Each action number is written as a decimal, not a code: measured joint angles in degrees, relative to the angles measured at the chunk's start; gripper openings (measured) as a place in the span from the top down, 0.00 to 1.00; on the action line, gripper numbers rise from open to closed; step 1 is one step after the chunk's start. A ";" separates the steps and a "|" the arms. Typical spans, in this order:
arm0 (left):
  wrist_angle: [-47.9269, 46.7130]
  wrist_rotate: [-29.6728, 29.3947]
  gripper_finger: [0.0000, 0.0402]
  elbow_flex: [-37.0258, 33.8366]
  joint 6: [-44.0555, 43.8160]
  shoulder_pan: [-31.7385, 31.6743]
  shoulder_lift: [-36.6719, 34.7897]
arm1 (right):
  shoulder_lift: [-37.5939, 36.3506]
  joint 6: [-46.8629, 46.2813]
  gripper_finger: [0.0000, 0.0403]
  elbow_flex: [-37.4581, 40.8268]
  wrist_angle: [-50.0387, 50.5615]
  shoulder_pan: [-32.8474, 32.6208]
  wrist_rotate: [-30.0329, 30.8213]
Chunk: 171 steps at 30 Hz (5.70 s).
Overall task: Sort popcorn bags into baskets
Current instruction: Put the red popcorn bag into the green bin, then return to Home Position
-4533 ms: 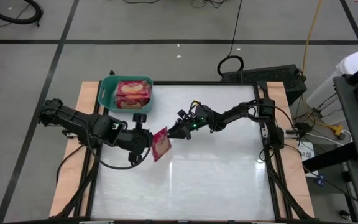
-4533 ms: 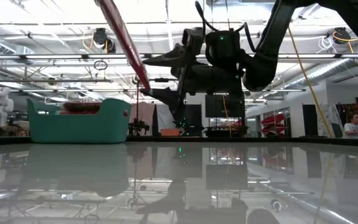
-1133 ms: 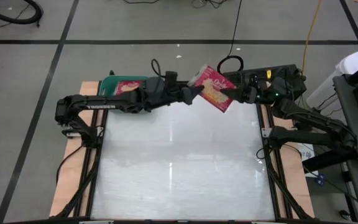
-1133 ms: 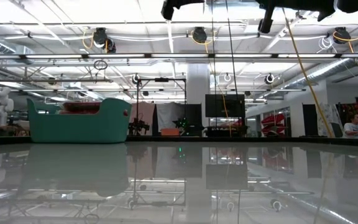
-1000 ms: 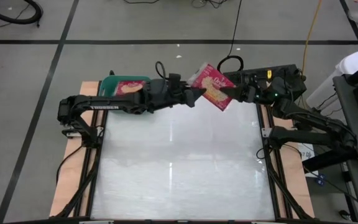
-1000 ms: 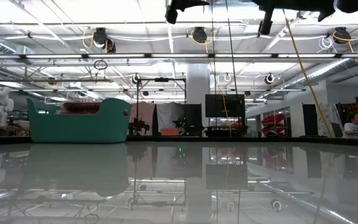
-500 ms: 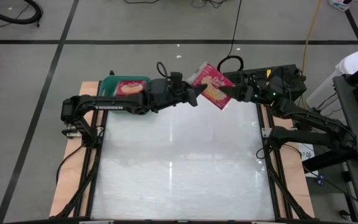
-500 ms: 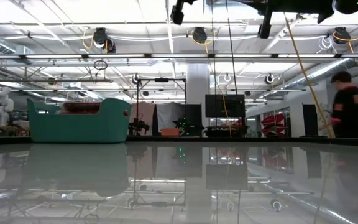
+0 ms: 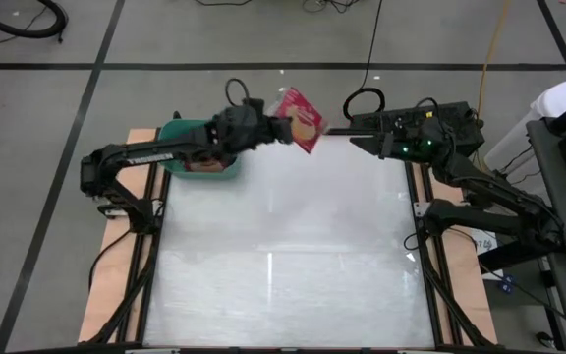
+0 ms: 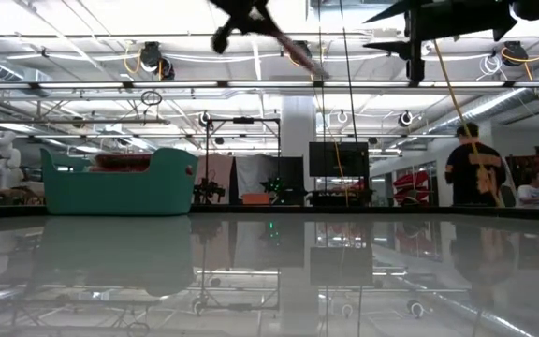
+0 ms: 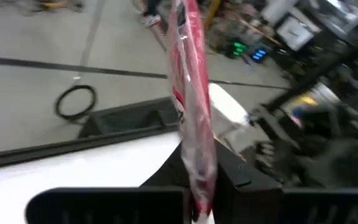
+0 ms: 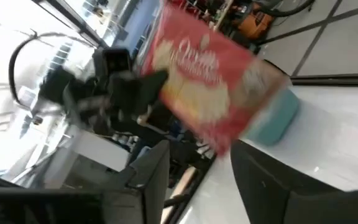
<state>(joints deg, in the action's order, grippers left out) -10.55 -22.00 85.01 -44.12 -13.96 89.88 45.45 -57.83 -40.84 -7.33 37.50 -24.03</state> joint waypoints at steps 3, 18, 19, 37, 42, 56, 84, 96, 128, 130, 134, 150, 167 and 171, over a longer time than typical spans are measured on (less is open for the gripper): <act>-2.40 -1.42 0.93 -3.40 -2.56 -2.46 -3.31 | 0.10 0.45 0.57 0.00 0.29 1.56 0.17; 30.48 -25.83 0.93 -42.31 -18.08 -3.86 -23.92 | 0.31 -2.96 0.56 -0.02 -0.18 7.12 5.49; 30.63 -28.48 0.93 -43.90 -19.43 -3.56 -24.83 | 0.31 -3.00 0.56 -0.02 -0.23 7.20 6.07; 30.62 -42.54 0.94 -59.82 -37.48 -2.43 -29.06 | 0.55 -4.51 0.56 -0.02 -0.27 8.98 6.00; 24.82 -39.85 0.94 -62.10 -37.89 -4.49 -33.54 | 0.58 -4.45 0.56 -0.02 -0.34 9.02 6.00; 12.77 -24.20 0.78 -62.16 -36.74 -12.35 -38.18 | 3.52 -4.82 0.56 -0.02 -1.69 9.04 6.16; -3.65 -12.48 0.42 -48.10 -16.09 -16.34 -53.22 | 3.76 -6.15 0.56 -0.02 -1.86 9.02 5.79; -4.41 -5.95 0.54 -44.84 -7.87 -16.45 -53.11 | 3.76 -3.70 0.56 -0.02 -3.57 7.48 3.72; 8.72 10.76 0.99 -45.78 22.36 1.87 -53.15 | 1.25 41.23 1.00 -0.02 -2.37 -25.81 19.83; 8.73 8.55 0.99 -46.80 22.90 4.54 -53.15 | 1.04 43.13 1.00 -0.02 -0.32 -27.74 20.77; 8.66 5.26 0.99 -49.65 22.98 8.92 -53.13 | 0.04 47.03 1.00 -0.02 4.23 -31.32 26.71; 15.24 -1.94 1.00 -61.58 22.12 22.21 -53.16 | -9.04 59.84 1.00 9.89 5.60 -36.65 28.59; 15.17 -3.65 1.00 -68.20 27.33 24.36 -53.22 | -25.34 59.99 1.00 31.50 -5.98 -35.59 28.64; 17.91 -2.35 1.00 -70.66 27.11 24.33 -53.22 | -27.73 59.66 1.00 34.05 -6.03 -35.59 28.50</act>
<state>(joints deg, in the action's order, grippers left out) 7.36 -24.35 14.35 -17.02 10.37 36.66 17.73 1.82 -6.79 -13.36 1.91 4.47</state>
